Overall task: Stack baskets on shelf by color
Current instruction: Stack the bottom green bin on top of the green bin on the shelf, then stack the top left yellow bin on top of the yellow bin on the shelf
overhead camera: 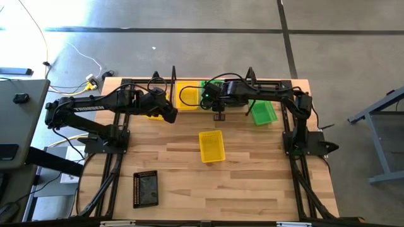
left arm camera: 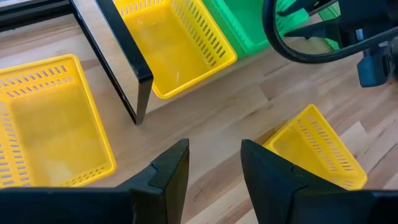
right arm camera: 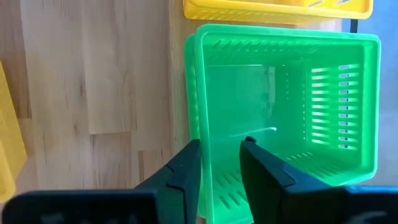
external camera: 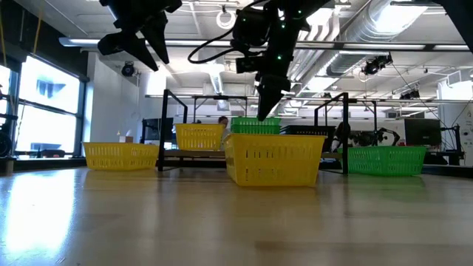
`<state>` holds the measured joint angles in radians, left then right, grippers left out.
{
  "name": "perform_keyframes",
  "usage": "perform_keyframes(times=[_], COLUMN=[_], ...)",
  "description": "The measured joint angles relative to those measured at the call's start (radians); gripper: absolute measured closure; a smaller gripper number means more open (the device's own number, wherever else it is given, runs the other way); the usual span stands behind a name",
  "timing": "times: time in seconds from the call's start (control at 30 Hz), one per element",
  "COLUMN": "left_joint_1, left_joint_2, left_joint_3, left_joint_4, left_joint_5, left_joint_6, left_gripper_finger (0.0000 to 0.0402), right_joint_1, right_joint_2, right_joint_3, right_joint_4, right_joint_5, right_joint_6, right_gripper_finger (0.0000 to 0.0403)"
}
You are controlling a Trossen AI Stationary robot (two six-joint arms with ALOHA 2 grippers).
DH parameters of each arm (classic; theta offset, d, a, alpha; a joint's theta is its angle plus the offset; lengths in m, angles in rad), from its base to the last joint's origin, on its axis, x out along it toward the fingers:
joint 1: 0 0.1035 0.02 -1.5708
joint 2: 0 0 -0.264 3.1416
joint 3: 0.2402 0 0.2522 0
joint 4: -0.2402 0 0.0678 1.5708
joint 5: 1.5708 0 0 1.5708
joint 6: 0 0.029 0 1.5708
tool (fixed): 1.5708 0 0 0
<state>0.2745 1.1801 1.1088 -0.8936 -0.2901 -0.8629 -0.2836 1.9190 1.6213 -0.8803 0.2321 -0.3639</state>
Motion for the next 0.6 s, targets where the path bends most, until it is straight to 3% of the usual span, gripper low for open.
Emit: perform_keyframes(times=[0.4, 0.6], left_joint_1=[0.0, -0.002], left_joint_2=[0.0, 0.0], left_joint_3=[0.0, 0.0], left_joint_4=[-0.08, -0.178], left_joint_5=[0.0, 0.05], left_joint_6=[0.017, 0.022], left_gripper_finger=[0.0267, 0.0267], right_joint_1=[0.0, 0.0], right_joint_2=[-0.062, -0.116], right_joint_3=[0.0, 0.0], right_joint_4=[-0.014, -0.016], right_joint_5=[-0.009, -0.083], right_joint_6=[0.08, 0.152], right_gripper_finger=[0.0306, 0.0306])
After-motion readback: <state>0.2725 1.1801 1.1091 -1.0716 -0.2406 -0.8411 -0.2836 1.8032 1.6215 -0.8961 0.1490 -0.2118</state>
